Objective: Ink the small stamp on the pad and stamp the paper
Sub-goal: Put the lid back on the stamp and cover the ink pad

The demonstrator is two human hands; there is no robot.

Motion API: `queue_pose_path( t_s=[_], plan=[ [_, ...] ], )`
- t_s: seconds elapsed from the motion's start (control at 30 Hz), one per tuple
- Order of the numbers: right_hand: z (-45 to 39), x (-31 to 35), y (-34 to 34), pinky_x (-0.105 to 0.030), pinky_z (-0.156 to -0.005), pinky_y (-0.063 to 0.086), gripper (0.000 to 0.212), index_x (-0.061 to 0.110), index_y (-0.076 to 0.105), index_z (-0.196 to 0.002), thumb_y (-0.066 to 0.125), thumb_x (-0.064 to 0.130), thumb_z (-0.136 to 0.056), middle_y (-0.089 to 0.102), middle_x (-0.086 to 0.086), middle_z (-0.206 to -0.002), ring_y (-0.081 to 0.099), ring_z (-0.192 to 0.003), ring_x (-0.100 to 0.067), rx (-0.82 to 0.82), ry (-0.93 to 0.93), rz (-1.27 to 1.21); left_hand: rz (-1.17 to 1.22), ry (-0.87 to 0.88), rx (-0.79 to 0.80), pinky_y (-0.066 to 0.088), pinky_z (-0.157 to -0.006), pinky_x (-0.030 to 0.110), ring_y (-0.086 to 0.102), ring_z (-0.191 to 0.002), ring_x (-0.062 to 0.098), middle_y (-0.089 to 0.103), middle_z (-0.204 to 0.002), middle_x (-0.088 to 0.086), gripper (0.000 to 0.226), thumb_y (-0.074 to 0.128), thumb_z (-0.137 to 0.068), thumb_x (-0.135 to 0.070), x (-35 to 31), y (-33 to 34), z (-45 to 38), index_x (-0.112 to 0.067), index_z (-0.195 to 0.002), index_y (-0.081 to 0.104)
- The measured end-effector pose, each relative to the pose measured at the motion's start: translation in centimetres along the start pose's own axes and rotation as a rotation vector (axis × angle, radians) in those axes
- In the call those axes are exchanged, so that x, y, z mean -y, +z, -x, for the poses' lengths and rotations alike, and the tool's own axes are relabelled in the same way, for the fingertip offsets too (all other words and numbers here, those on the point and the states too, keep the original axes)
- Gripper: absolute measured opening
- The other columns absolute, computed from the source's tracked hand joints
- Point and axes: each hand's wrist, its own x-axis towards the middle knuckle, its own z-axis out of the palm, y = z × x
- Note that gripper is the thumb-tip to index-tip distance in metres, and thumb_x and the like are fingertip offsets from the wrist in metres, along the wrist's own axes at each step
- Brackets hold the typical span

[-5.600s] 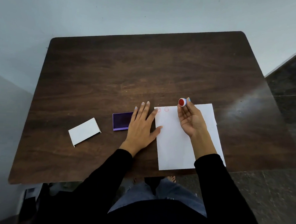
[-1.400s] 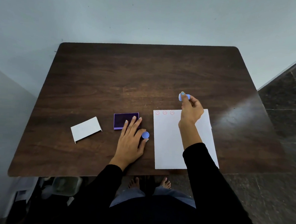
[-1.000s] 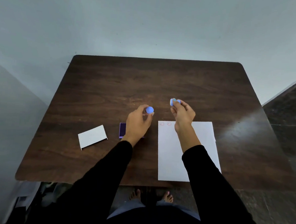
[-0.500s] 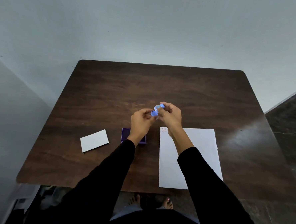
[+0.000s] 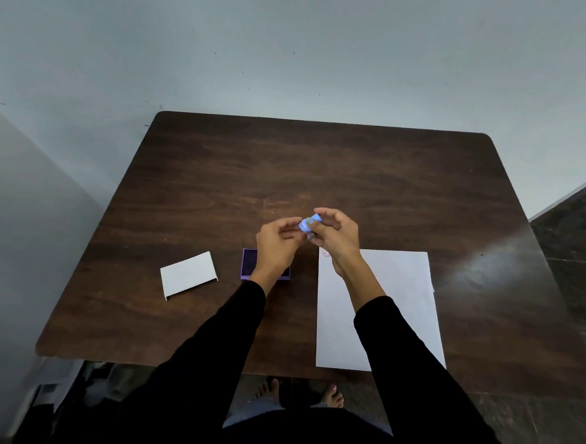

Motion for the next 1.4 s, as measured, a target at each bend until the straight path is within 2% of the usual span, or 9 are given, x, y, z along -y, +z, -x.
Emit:
queue_pose_path(
  t_s=[0.13, 0.33, 0.47, 0.7, 0.83, 0.97, 1.07, 1.27, 1.4],
  plan=[
    [0.2, -0.1, -0.1, -0.038, -0.081, 0.058, 0.029, 0.005, 0.066, -0.106, 0.071, 0.0, -0.078, 0.069, -0.014, -0.1, 0.067, -0.096, -0.026, 0.016, 0.021, -0.008, 0.046, -0.027, -0.001, 0.058, -0.079, 0.022, 0.07, -0.088, 0.011, 0.073, -0.096, 0.007, 0.032, 0.076, -0.075, -0.005, -0.1, -0.3, 0.2, -0.004, -0.106, 0.068],
    [0.8, -1.3, 1.0, -0.034, -0.08, 0.059, 0.021, 0.005, 0.067, -0.107, 0.064, 0.006, -0.086, 0.069, -0.01, -0.098, 0.068, -0.096, -0.023, -0.036, 0.012, -0.054, 0.06, -0.027, -0.028, 0.056, -0.072, 0.015, 0.07, -0.081, 0.007, 0.072, -0.092, 0.005, 0.036, 0.076, -0.073, -0.001, 0.4, -1.2, 0.8, -0.004, -0.107, 0.067],
    [1.7, -3.1, 3.1, -0.04, -0.091, 0.055, 0.026, 0.011, 0.064, -0.113, 0.062, 0.009, -0.088, 0.068, -0.013, -0.111, 0.066, -0.103, -0.025, -0.067, 0.016, -0.042, 0.04, -0.055, -0.071, 0.056, -0.083, 0.026, 0.07, -0.09, 0.018, 0.072, -0.099, 0.014, 0.036, 0.074, -0.075, 0.002, 1.4, -2.5, 1.1, -0.002, -0.11, 0.066],
    [2.3, -4.0, 4.4, -0.04, -0.095, 0.053, 0.032, 0.012, 0.063, -0.116, 0.067, 0.009, -0.085, 0.068, -0.009, -0.113, 0.065, -0.103, -0.022, -0.029, 0.061, 0.018, 0.072, -0.109, -0.075, 0.057, -0.082, 0.024, 0.07, -0.089, 0.016, 0.071, -0.099, 0.012, 0.038, 0.076, -0.073, 0.002, 2.2, -4.2, 1.8, -0.001, -0.109, 0.066],
    [2.3, -3.8, 4.1, -0.036, -0.092, 0.054, 0.033, 0.01, 0.064, -0.115, 0.069, 0.01, -0.083, 0.069, -0.011, -0.11, 0.066, -0.1, -0.022, -0.003, 0.085, 0.031, 0.065, -0.134, -0.059, 0.057, -0.082, 0.024, 0.071, -0.087, 0.012, 0.072, -0.098, 0.011, 0.038, 0.077, -0.071, 0.0, 2.3, -4.4, 1.7, -0.002, -0.108, 0.067],
    [2.3, -3.3, 4.0, -0.021, -0.071, 0.057, 0.026, 0.007, 0.067, -0.102, 0.075, 0.012, -0.078, 0.071, -0.01, -0.094, 0.069, -0.082, -0.015, -0.04, 0.095, 0.007, 0.057, -0.119, -0.044, 0.058, -0.079, 0.022, 0.072, -0.086, 0.01, 0.073, -0.095, 0.007, 0.035, 0.078, -0.071, -0.002, 2.1, -4.5, 1.8, -0.006, -0.105, 0.069],
    [2.3, -2.9, 3.9, -0.017, -0.062, 0.056, 0.023, 0.011, 0.068, -0.088, 0.08, 0.022, -0.072, 0.071, -0.005, -0.082, 0.067, -0.07, -0.009, -0.073, 0.134, 0.025, 0.069, -0.101, -0.036, 0.057, -0.075, 0.019, 0.072, -0.08, 0.008, 0.073, -0.089, 0.007, 0.033, 0.078, -0.07, 0.0, 1.9, -4.2, 2.0, -0.007, -0.101, 0.07],
    [2.8, -2.5, 3.6, -0.03, -0.078, 0.058, 0.017, 0.017, 0.066, -0.08, 0.08, 0.023, -0.073, 0.071, -0.003, -0.08, 0.069, -0.081, -0.016, -0.068, 0.12, 0.124, 0.07, -0.089, -0.043, 0.058, -0.075, 0.02, 0.072, -0.08, 0.009, 0.073, -0.088, 0.005, 0.035, 0.079, -0.069, 0.001, 1.8, -4.0, 2.7, -0.008, -0.101, 0.07],
    [3.0, -1.6, 2.5, -0.019, -0.069, 0.052, 0.014, 0.016, 0.067, -0.083, 0.077, 0.014, -0.073, 0.069, 0.002, -0.079, 0.064, -0.074, -0.006, -0.073, -0.071, 0.337, 0.04, -0.109, -0.028, 0.054, -0.086, 0.025, 0.067, -0.093, 0.013, 0.067, -0.104, 0.005, 0.049, 0.074, -0.07, 0.009, 1.4, -4.3, 2.4, -0.002, -0.116, 0.062]
  ],
)
